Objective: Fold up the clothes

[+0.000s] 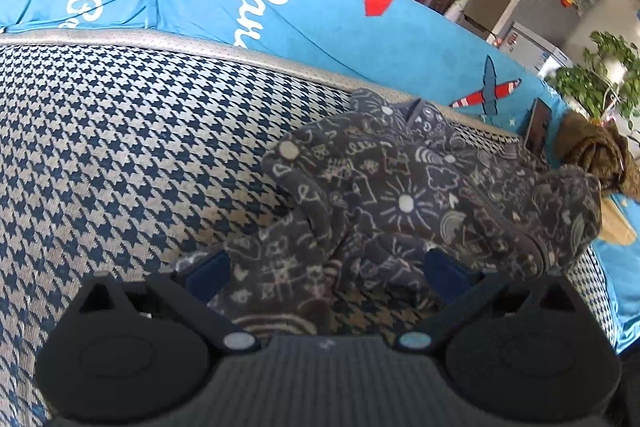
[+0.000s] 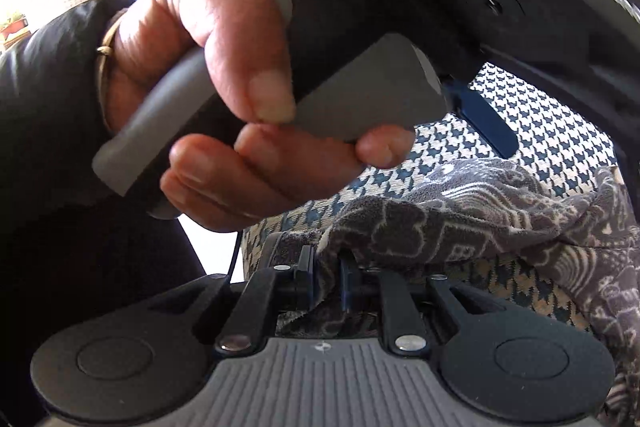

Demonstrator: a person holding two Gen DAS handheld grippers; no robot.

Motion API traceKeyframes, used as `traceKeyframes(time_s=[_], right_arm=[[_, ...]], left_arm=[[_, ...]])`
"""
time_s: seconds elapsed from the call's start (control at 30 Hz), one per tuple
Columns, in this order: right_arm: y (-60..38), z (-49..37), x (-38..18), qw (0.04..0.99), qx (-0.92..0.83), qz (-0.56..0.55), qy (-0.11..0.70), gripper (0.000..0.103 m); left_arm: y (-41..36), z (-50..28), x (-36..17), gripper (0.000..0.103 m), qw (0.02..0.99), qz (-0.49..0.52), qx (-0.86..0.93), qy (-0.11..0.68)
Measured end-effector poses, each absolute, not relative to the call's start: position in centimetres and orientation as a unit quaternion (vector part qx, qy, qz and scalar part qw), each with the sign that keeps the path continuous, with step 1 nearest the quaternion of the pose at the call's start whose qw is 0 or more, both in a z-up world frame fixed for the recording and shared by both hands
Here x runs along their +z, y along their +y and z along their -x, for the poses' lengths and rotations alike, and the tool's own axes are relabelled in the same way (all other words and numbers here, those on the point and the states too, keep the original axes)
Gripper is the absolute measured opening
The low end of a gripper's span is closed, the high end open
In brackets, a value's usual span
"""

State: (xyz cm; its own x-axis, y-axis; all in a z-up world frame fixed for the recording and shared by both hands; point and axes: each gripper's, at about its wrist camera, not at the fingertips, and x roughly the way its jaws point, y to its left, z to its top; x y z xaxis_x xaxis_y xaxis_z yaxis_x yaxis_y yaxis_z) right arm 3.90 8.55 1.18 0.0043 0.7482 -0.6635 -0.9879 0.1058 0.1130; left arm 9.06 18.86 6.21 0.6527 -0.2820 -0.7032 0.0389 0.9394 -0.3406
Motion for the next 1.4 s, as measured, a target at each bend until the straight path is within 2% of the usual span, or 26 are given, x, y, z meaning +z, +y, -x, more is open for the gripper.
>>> traceKeyframes(time_s=[0.4, 0.5, 0.6, 0.67, 0.73, 1.07, 1.13, 1.2, 1.27, 1.4], right_arm=[[8.8, -4.2, 1.1, 0.672, 0.644, 0.214, 0.296, 0.015], [9.1, -4.3, 1.1, 0.672, 0.644, 0.218, 0.294, 0.015], [9.3, -4.5, 1.0, 0.673, 0.642, 0.221, 0.294, 0.015], [9.5, -4.7, 0.9, 0.675, 0.638, 0.225, 0.294, 0.015], [9.7, -5.0, 0.9, 0.679, 0.634, 0.225, 0.294, 0.015], [9.9, -6.3, 0.9, 0.706, 0.606, 0.218, 0.296, 0.021], [9.1, -6.0, 1.0, 0.715, 0.597, 0.215, 0.294, 0.022], [8.3, -5.8, 1.2, 0.724, 0.589, 0.211, 0.290, 0.032], [7.8, -5.6, 1.7, 0.736, 0.579, 0.204, 0.284, 0.037], [7.3, -6.5, 2.3, 0.755, 0.562, 0.182, 0.283, 0.043]], left_arm=[[17.8, -9.0, 4.5, 0.101, 0.891, 0.043, -0.052, 0.450], [17.6, -9.0, 4.2, 0.095, 0.889, 0.014, -0.030, 0.456], [18.0, -9.0, 4.1, 0.084, 0.889, 0.001, -0.002, 0.457], [18.8, -8.9, 4.3, 0.069, 0.892, 0.018, 0.007, 0.452], [19.5, -8.9, 4.6, 0.062, 0.895, 0.028, 0.018, 0.445], [22.0, -8.8, 5.4, 0.036, 0.907, 0.032, 0.134, 0.399], [22.9, -8.6, 5.7, 0.035, 0.907, 0.041, 0.164, 0.386], [23.8, -8.4, 6.0, 0.035, 0.906, 0.052, 0.196, 0.372], [24.6, -8.2, 6.4, 0.035, 0.904, 0.058, 0.225, 0.359], [26.0, -7.6, 6.8, 0.035, 0.901, 0.073, 0.257, 0.343]])
